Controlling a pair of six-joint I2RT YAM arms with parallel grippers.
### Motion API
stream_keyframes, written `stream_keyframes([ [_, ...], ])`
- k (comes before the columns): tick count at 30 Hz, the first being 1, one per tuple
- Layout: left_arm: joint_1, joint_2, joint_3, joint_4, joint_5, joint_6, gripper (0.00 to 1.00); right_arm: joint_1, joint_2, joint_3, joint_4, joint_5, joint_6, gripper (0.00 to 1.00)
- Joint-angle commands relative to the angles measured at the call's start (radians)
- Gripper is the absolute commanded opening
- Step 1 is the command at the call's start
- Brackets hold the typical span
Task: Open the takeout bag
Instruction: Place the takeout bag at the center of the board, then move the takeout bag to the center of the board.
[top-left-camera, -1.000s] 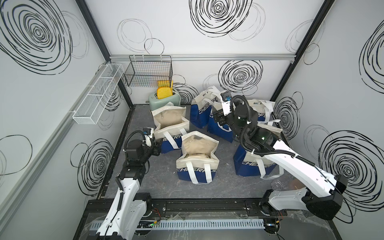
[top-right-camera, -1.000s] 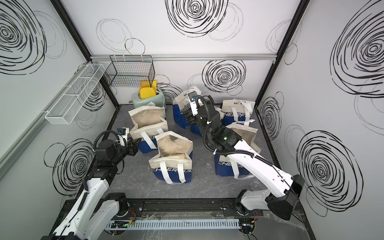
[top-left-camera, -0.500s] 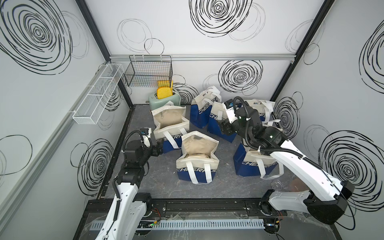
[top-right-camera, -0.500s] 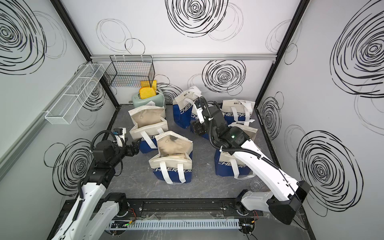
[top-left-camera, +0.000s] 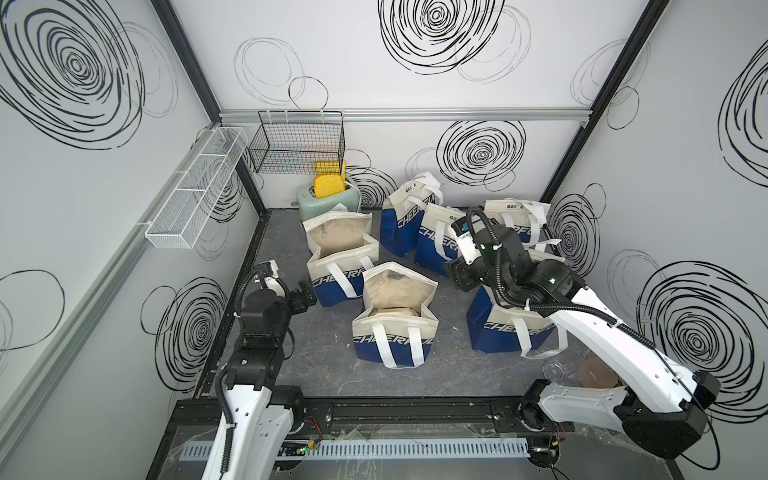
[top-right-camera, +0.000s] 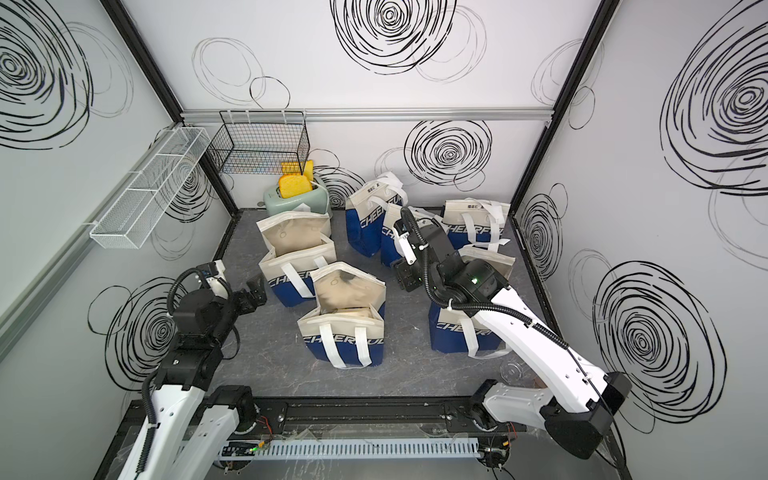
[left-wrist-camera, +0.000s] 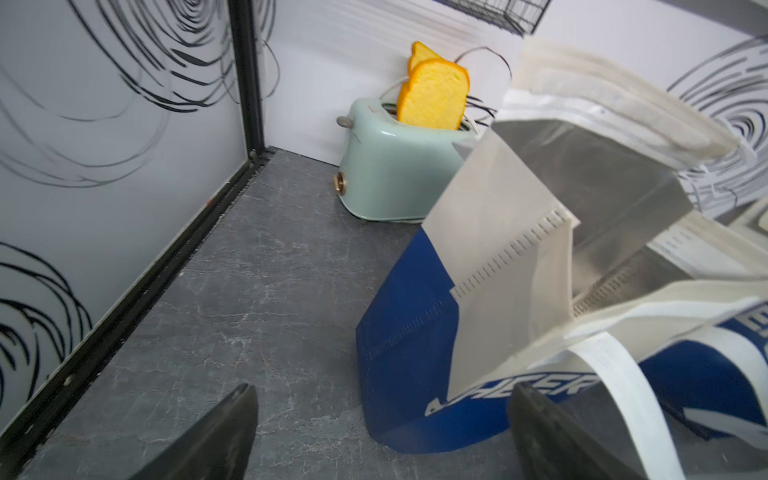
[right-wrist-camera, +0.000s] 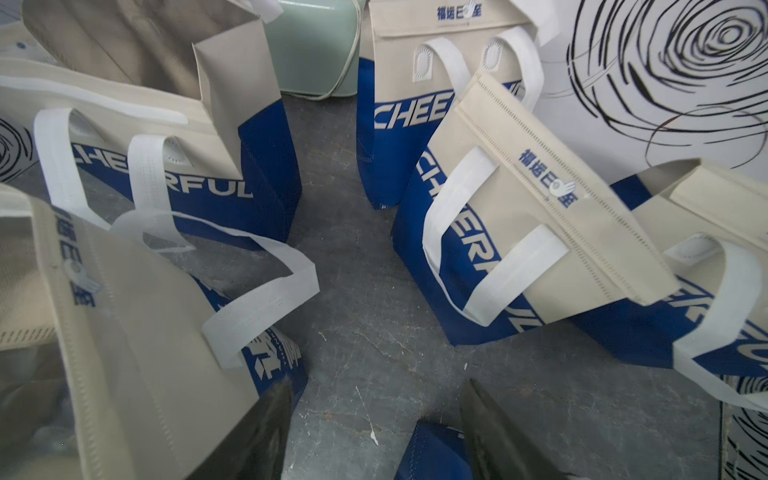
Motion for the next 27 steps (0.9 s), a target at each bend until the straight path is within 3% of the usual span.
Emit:
stream_keyframes([
  [1,0.021,-0.058,0.031,-0.018,-0.109,-0.148,0.98,0.006,-0.035,-0.037,-0.092,-0.046,0.0,0.65],
  [12,0.044,0.005,0.138,-0.146,0.016,-0.102,0.98,0.092,-0.086,-0.185,-0.12,-0.107,0.035,0.64],
  [27,0.044,0.016,0.231,-0.151,0.099,-0.123,0.98,0.151,-0.097,-0.405,0.057,-0.227,0.194,0.64],
])
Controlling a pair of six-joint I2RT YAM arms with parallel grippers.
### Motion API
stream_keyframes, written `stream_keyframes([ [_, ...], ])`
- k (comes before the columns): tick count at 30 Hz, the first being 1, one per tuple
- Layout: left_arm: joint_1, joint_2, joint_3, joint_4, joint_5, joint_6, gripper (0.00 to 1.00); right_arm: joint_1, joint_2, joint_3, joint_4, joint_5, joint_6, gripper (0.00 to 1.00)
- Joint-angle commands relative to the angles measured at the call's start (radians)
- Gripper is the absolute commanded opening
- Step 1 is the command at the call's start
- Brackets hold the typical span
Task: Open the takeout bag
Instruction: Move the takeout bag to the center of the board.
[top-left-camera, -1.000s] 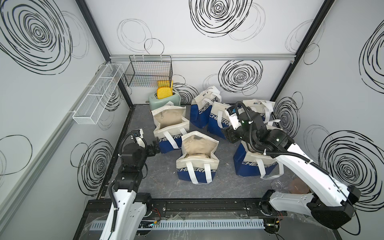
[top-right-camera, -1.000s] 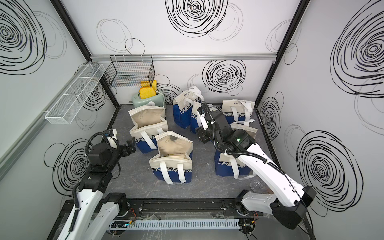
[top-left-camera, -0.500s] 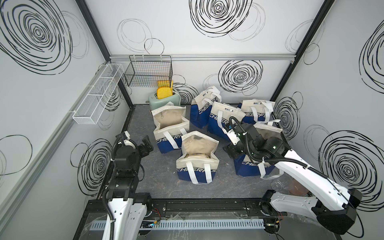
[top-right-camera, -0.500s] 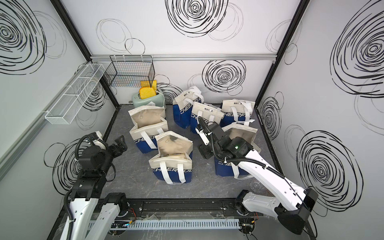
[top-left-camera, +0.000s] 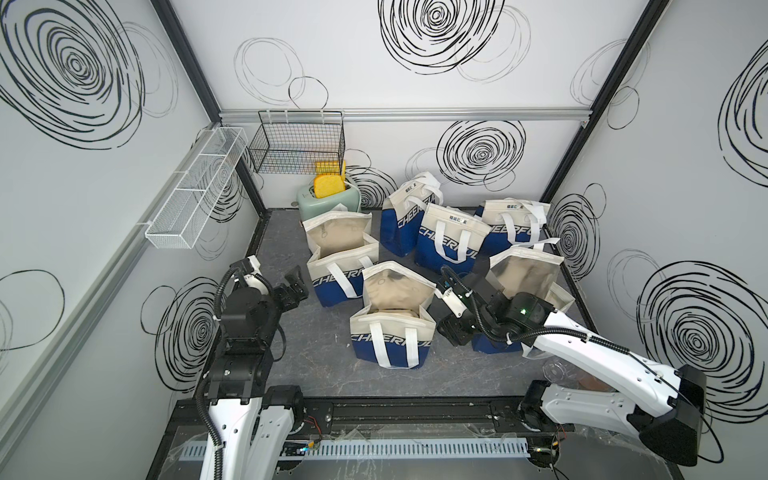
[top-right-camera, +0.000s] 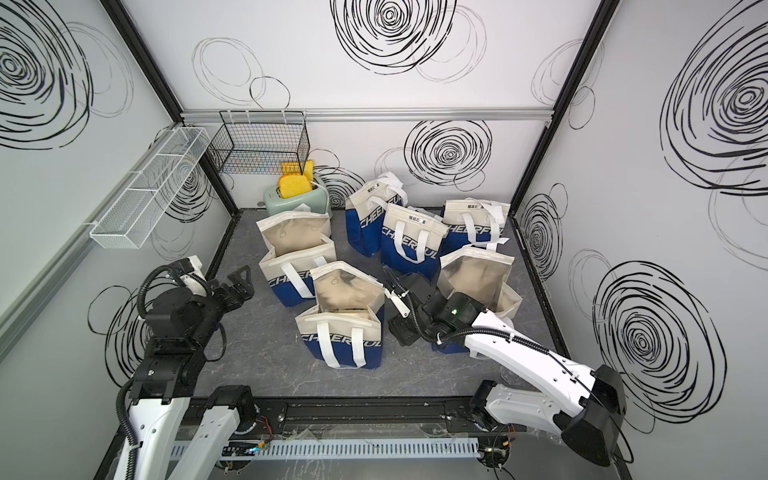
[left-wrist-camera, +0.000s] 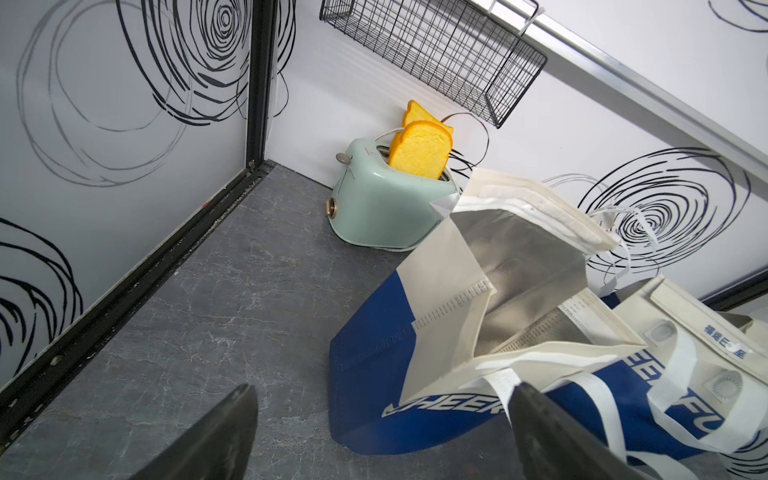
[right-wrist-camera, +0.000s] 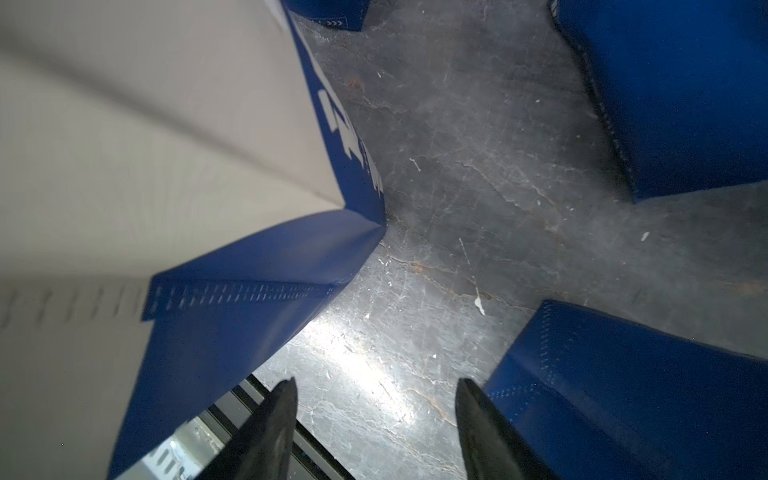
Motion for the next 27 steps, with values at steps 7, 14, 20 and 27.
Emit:
stream_keyframes([
  [7,0.008,-0.007,0.038,-0.002,0.024,-0.019,0.98,0.006,0.035,-0.014,0.088,-0.087,0.101,0.64],
  [14,0.008,-0.004,0.057,-0.021,0.031,-0.014,0.98,0.008,0.101,-0.039,0.132,-0.174,0.174,0.64],
  [20,0.007,0.002,0.085,-0.036,0.022,-0.005,0.98,0.019,0.139,-0.045,0.169,-0.222,0.219,0.63],
  [27,0.006,0.004,0.125,-0.061,0.022,-0.01,0.98,0.043,0.177,-0.058,0.241,-0.278,0.285,0.62],
])
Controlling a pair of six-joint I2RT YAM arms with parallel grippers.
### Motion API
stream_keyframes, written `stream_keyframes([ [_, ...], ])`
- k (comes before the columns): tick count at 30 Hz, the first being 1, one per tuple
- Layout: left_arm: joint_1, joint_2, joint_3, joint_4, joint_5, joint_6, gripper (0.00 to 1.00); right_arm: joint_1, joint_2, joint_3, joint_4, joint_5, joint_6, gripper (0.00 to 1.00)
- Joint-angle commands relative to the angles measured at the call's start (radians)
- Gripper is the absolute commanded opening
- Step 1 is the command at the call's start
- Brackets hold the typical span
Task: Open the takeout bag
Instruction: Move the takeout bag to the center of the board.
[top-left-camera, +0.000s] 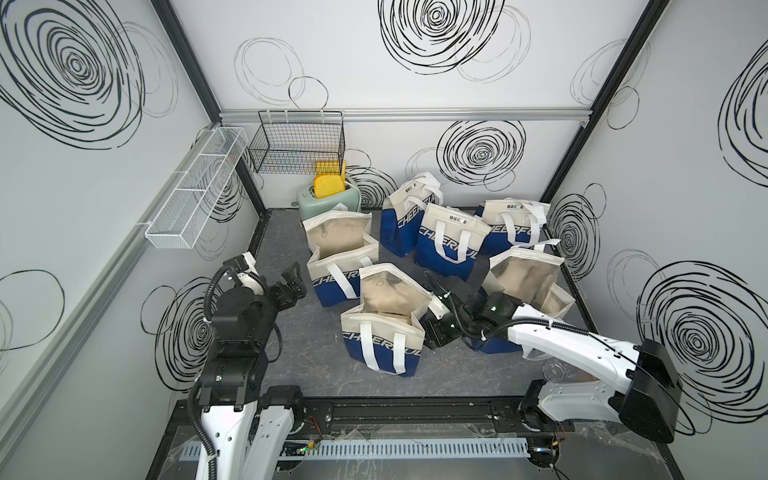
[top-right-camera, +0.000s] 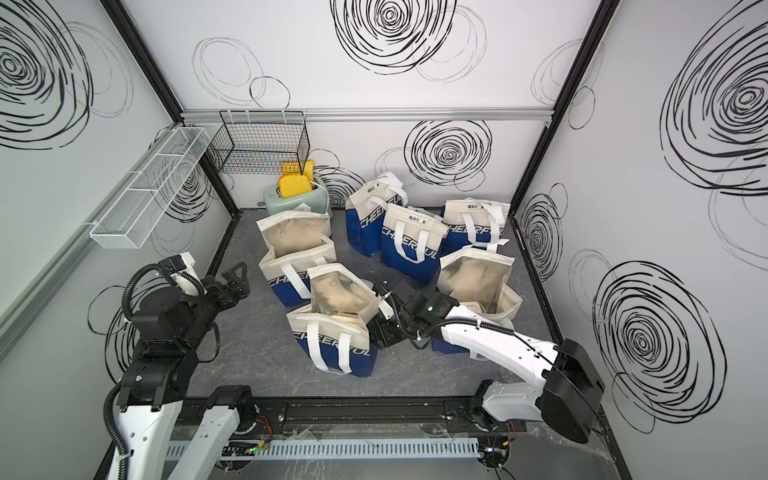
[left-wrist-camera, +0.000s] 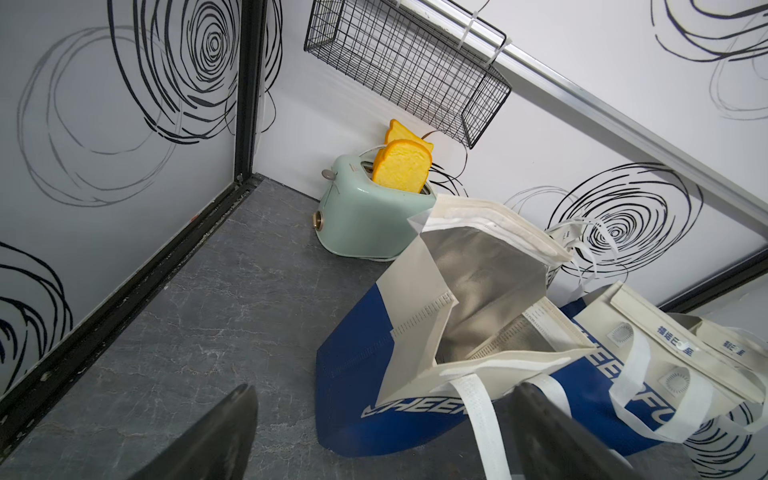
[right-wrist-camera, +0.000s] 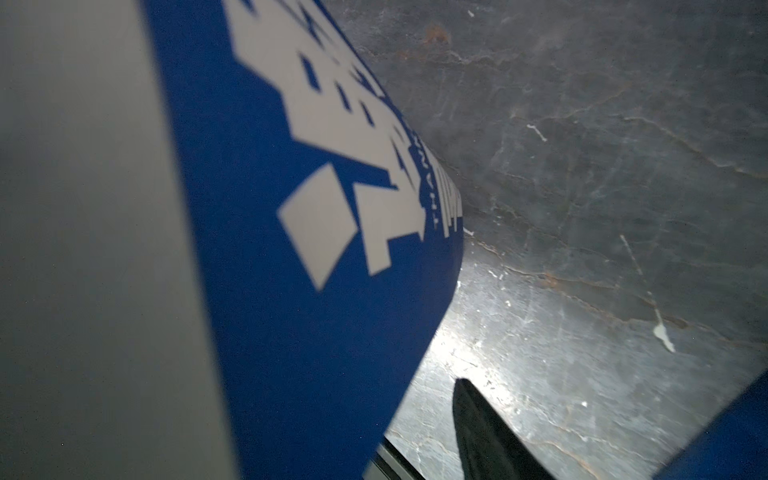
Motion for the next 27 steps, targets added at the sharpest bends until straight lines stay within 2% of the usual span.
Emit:
stream_keyframes([
  [1,0.006,0.002,0.039,-0.005,0.002,-0.009,0.98,0.019,0.019,-0.022,0.064,-0.05,0.069,0.61],
  [12,0.004,-0.012,0.102,-0.072,0.016,-0.025,0.99,0.067,0.08,-0.082,0.235,-0.066,0.169,0.58],
  [27,0.004,-0.048,0.105,-0.1,0.044,-0.064,0.99,0.087,0.276,-0.02,0.356,-0.062,0.151,0.57],
])
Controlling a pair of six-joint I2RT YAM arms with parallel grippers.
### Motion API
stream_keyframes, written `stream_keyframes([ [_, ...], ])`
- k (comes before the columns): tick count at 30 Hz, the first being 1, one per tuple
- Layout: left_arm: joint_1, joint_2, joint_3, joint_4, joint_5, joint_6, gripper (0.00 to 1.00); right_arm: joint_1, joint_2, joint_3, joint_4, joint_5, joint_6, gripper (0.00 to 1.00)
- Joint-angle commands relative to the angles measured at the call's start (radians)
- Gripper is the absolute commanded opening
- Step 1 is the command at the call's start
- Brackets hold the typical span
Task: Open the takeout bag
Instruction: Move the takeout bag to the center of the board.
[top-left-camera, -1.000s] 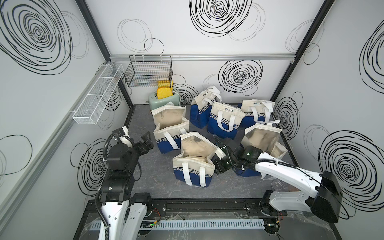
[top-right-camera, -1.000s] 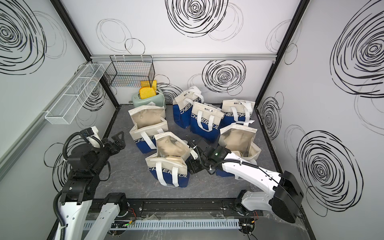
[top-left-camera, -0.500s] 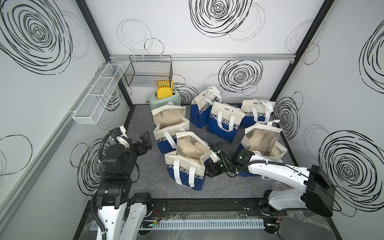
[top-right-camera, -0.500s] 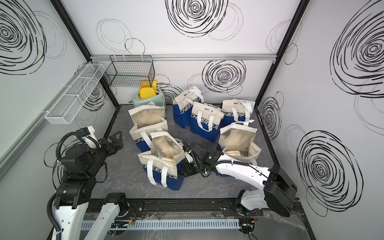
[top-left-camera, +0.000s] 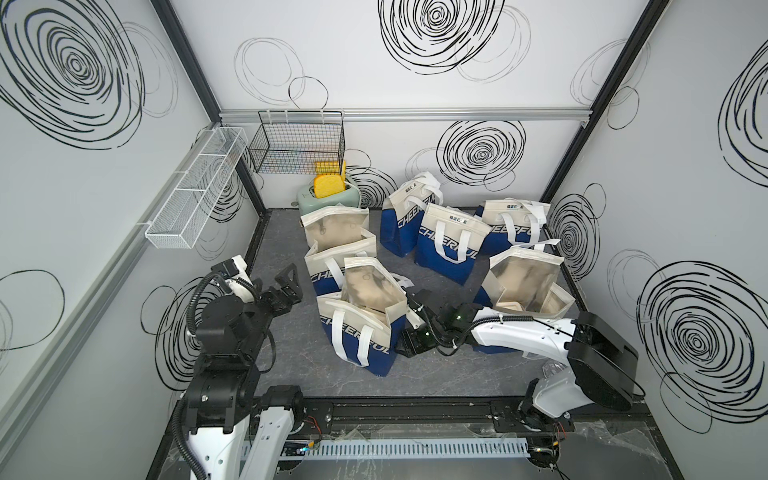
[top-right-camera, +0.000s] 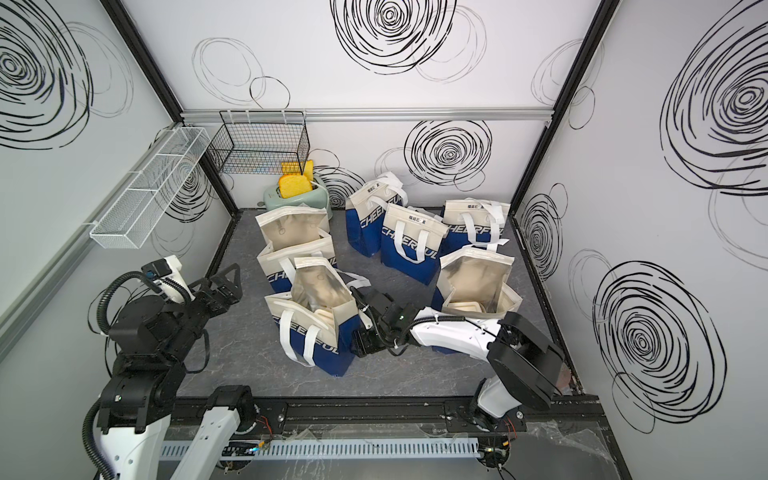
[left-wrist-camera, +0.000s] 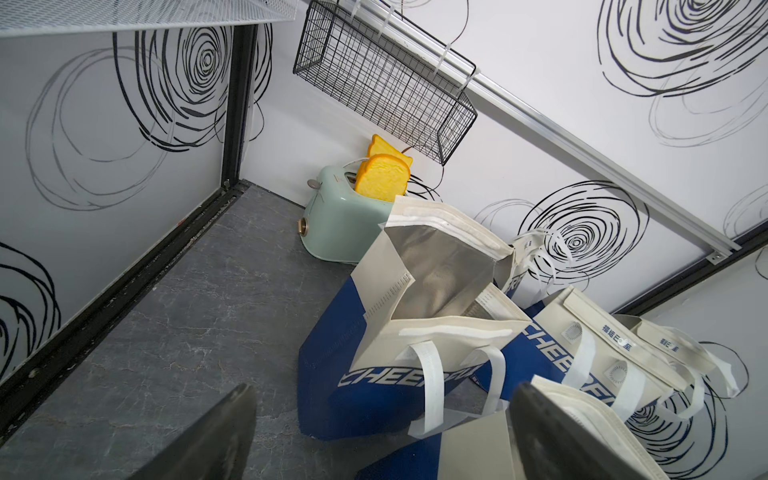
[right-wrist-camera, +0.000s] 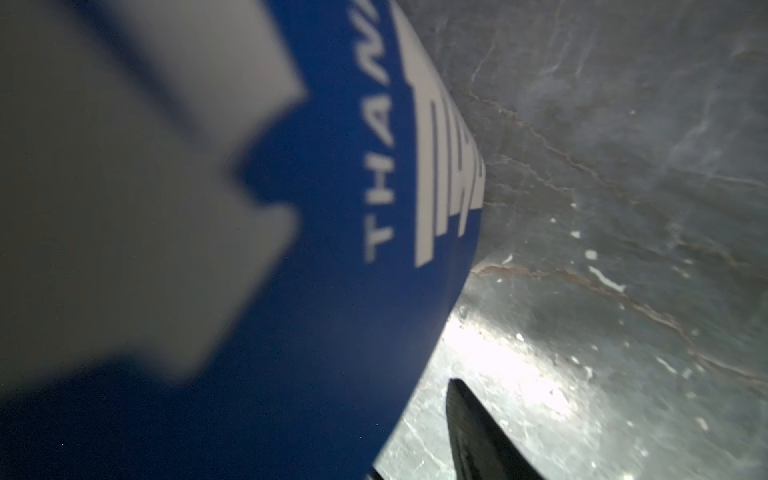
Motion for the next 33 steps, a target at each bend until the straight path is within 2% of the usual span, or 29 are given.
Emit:
stream_keyframes([
  [1,0.004,-0.008,0.008,0.009,0.01,-0.025,0.99,0.006,0.036,0.053,0.043,0.006,-0.006,0.57],
  [24,0.004,0.058,0.123,0.012,-0.014,0.005,0.98,-0.003,0.423,0.474,0.043,-0.062,-0.103,0.55],
  [33,0.004,0.069,0.131,0.018,-0.013,0.007,0.99,-0.005,0.415,0.495,-0.018,-0.051,-0.147,0.57],
])
